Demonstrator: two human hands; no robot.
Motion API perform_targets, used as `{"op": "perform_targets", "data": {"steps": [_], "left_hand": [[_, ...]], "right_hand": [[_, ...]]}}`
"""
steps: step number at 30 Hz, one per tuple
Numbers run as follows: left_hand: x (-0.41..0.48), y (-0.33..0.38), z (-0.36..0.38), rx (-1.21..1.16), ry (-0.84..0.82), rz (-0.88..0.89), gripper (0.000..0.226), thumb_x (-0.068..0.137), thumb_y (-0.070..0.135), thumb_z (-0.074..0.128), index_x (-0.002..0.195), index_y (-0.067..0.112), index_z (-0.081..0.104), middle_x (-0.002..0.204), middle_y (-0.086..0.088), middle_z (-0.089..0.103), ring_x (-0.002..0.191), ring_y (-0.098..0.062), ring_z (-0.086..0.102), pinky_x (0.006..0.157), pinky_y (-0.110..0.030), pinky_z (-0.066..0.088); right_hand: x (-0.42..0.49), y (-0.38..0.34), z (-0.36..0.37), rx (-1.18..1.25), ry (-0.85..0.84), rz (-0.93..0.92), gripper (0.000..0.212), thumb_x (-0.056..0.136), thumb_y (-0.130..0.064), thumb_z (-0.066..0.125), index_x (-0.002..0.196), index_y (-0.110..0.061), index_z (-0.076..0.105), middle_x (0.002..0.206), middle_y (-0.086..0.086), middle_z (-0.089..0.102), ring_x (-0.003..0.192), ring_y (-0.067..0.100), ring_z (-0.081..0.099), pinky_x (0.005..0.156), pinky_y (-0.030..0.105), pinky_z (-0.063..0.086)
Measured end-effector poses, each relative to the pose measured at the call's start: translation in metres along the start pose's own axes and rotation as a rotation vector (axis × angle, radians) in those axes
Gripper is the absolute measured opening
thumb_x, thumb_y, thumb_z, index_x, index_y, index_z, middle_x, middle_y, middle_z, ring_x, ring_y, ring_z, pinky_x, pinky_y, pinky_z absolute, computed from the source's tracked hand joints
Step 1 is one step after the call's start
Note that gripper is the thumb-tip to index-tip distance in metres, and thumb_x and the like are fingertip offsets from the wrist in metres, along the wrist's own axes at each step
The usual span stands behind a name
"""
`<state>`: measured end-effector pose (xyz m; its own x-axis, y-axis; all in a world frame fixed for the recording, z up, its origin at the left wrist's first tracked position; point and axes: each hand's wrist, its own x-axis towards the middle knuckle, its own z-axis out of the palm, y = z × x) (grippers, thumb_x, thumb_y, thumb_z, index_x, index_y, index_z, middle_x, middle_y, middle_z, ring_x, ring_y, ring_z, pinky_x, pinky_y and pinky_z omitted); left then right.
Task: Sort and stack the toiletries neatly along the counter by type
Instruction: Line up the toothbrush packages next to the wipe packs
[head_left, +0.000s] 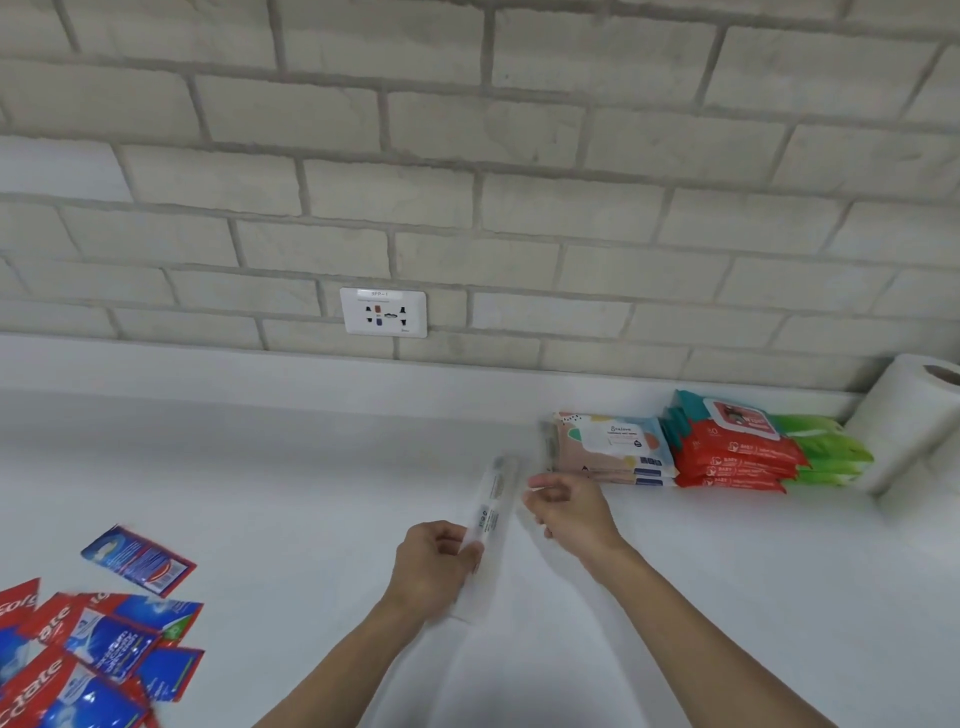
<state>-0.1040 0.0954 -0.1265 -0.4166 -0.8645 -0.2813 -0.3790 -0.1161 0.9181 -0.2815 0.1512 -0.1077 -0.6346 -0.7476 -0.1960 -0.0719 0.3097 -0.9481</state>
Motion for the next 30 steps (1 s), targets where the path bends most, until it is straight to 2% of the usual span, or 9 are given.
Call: {"op": "perform_targets", "data": {"steps": [4, 7, 9, 12, 15, 18, 22, 25, 30], "left_hand": [[0.016, 0.014, 0.018, 0.090, 0.051, 0.039, 0.004, 0.082, 0.017, 0.070, 0.085, 0.014, 0.070, 0.077, 0.003, 0.071, 0.067, -0.010, 0.066, 0.061, -0.018, 0.052], [0.027, 0.024, 0.033, 0.171, 0.085, 0.105, 0.015, 0.083, 0.020, 0.068, 0.094, 0.011, 0.065, 0.079, 0.007, 0.065, 0.072, -0.009, 0.062, 0.061, -0.011, 0.047], [0.031, 0.030, 0.042, 0.214, 0.103, 0.147, 0.020, 0.084, 0.022, 0.067, 0.101, 0.012, 0.060, 0.081, 0.009, 0.061, 0.074, -0.010, 0.058, 0.057, -0.006, 0.039], [0.034, 0.035, 0.053, 0.261, 0.101, 0.213, 0.027, 0.086, 0.021, 0.066, 0.110, 0.012, 0.058, 0.088, 0.007, 0.061, 0.079, -0.011, 0.057, 0.059, -0.010, 0.038], [0.036, 0.034, 0.058, 0.320, 0.070, 0.280, 0.032, 0.085, 0.019, 0.065, 0.116, 0.012, 0.058, 0.098, 0.003, 0.065, 0.084, -0.010, 0.056, 0.071, -0.014, 0.040], [0.034, 0.029, 0.056, 0.408, 0.009, 0.387, 0.031, 0.083, 0.015, 0.064, 0.114, 0.012, 0.061, 0.100, 0.000, 0.064, 0.094, -0.017, 0.059, 0.080, -0.021, 0.044], [0.037, 0.016, 0.053, 0.633, -0.115, 0.512, 0.033, 0.077, 0.024, 0.059, 0.110, 0.023, 0.059, 0.106, 0.011, 0.063, 0.109, -0.015, 0.052, 0.091, -0.020, 0.028], [0.039, 0.012, 0.052, 0.759, -0.130, 0.480, 0.047, 0.080, 0.038, 0.056, 0.126, 0.027, 0.052, 0.134, 0.010, 0.050, 0.129, -0.020, 0.035, 0.101, -0.024, 0.023], [0.034, 0.013, 0.052, 0.896, -0.130, 0.457, 0.049, 0.091, 0.049, 0.046, 0.138, 0.036, 0.037, 0.152, 0.007, 0.026, 0.132, -0.027, 0.015, 0.107, -0.037, 0.022]], "right_hand": [[0.010, 0.008, -0.012, -0.293, 0.028, -0.159, 0.015, 0.081, -0.006, 0.071, 0.092, -0.017, 0.070, 0.084, -0.005, 0.063, 0.072, 0.004, 0.056, 0.062, 0.001, 0.041], [0.015, 0.014, -0.020, -0.453, -0.007, -0.213, 0.019, 0.083, -0.008, 0.071, 0.099, -0.018, 0.069, 0.092, -0.003, 0.061, 0.078, 0.005, 0.056, 0.070, 0.003, 0.040], [0.017, 0.018, -0.022, -0.565, -0.040, -0.240, 0.024, 0.084, -0.011, 0.070, 0.107, -0.017, 0.068, 0.099, 0.000, 0.062, 0.085, 0.011, 0.059, 0.079, 0.013, 0.045], [0.016, 0.023, -0.024, -0.666, -0.070, -0.289, 0.031, 0.086, -0.012, 0.069, 0.116, -0.015, 0.066, 0.107, 0.004, 0.061, 0.094, 0.017, 0.059, 0.089, 0.021, 0.047], [0.017, 0.029, -0.027, -0.708, -0.076, -0.337, 0.033, 0.087, -0.013, 0.067, 0.120, -0.013, 0.064, 0.114, 0.005, 0.058, 0.104, 0.020, 0.055, 0.094, 0.021, 0.043], [0.016, 0.035, -0.030, -0.747, -0.093, -0.370, 0.032, 0.089, -0.014, 0.064, 0.121, -0.012, 0.063, 0.120, 0.005, 0.059, 0.110, 0.024, 0.054, 0.100, 0.029, 0.043], [0.016, 0.040, -0.031, -0.794, -0.127, -0.384, 0.030, 0.095, -0.015, 0.056, 0.124, -0.011, 0.061, 0.130, 0.003, 0.056, 0.116, 0.026, 0.047, 0.103, 0.029, 0.038], [0.016, 0.042, -0.031, -0.834, -0.144, -0.414, 0.031, 0.097, -0.016, 0.051, 0.127, -0.012, 0.059, 0.132, 0.001, 0.055, 0.119, 0.027, 0.043, 0.102, 0.030, 0.039], [0.015, 0.042, -0.032, -0.899, -0.153, -0.444, 0.037, 0.097, -0.016, 0.049, 0.134, -0.016, 0.052, 0.138, -0.003, 0.051, 0.119, 0.027, 0.041, 0.105, 0.032, 0.037]]}}
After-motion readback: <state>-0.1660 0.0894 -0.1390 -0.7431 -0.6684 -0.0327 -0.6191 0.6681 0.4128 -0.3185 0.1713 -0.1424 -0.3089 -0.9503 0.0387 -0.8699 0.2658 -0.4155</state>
